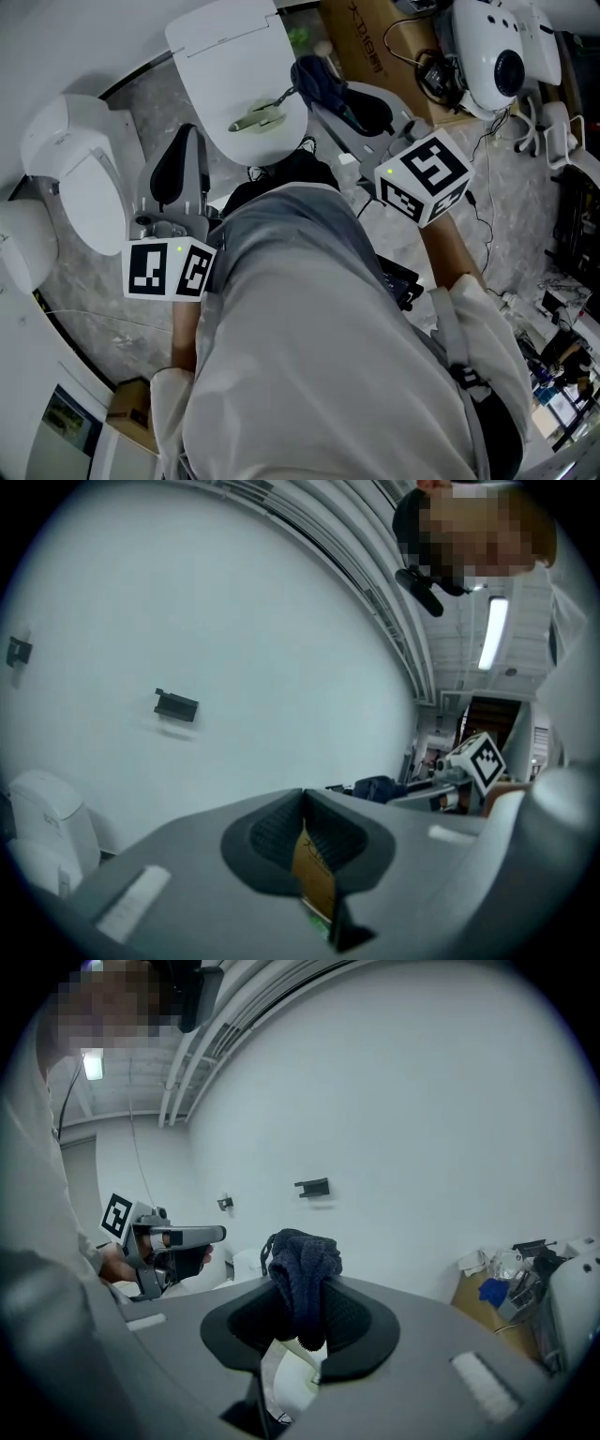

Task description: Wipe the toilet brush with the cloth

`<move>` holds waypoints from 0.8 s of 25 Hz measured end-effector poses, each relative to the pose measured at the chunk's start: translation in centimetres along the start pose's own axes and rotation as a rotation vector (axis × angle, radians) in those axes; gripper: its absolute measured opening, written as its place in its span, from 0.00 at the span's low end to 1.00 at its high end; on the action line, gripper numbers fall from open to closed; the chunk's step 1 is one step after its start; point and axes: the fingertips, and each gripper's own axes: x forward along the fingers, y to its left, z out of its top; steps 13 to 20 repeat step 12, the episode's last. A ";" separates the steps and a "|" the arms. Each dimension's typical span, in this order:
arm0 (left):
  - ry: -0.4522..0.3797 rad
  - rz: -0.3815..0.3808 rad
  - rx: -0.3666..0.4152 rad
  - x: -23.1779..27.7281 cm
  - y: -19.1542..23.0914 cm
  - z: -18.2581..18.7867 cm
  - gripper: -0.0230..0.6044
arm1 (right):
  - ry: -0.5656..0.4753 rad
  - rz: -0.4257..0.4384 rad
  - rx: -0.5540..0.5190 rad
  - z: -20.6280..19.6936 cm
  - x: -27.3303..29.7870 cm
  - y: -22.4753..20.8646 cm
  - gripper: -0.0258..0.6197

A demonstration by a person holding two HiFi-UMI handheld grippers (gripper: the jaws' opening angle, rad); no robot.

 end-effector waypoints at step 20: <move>0.003 0.029 -0.013 -0.8 0.5 0.0 0.04 | 0.033 0.026 -0.012 -0.4 0.4 1.5 0.17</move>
